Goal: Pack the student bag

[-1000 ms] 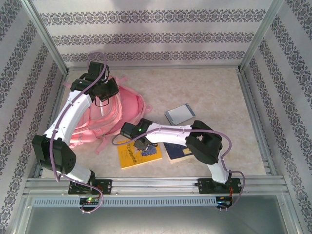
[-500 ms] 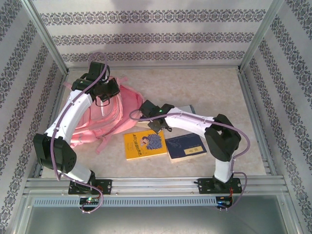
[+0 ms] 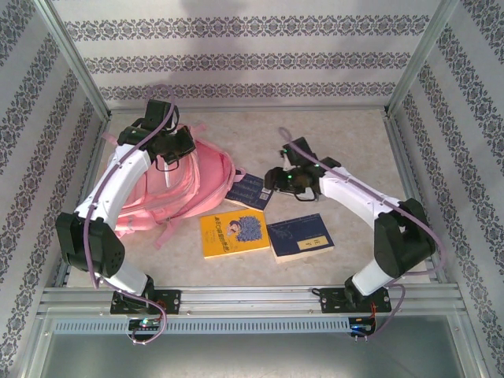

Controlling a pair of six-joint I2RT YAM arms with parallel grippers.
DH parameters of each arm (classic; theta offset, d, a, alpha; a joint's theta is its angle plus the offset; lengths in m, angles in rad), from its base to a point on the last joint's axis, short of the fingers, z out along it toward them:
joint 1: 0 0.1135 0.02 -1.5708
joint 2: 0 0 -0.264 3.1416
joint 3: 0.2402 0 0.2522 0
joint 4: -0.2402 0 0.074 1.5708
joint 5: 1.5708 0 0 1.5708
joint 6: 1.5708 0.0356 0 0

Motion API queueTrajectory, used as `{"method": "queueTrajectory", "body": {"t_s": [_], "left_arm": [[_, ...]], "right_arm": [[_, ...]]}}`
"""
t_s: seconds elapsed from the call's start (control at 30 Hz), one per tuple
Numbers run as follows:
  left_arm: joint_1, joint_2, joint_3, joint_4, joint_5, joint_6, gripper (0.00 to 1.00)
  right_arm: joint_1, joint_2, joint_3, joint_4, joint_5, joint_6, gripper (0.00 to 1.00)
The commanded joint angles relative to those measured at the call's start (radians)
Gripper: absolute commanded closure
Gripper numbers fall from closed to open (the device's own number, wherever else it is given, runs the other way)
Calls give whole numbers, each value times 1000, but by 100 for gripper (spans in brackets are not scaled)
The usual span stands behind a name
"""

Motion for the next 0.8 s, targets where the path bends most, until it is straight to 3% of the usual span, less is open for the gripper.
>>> {"method": "queueTrajectory", "body": {"t_s": [0.0, 0.17, 0.5, 0.77], "left_arm": [[18, 15, -4, 45, -2, -17, 100], [18, 21, -4, 46, 4, -17, 100], [18, 36, 7, 43, 1, -14, 100], [18, 53, 19, 47, 5, -15, 100]], "right_arm": [[-33, 29, -96, 150, -180, 382, 46], [-46, 90, -161, 294, -222, 576, 46], [-31, 208, -169, 426, -279, 683, 47], [-21, 226, -191, 435, -289, 698, 48]]}}
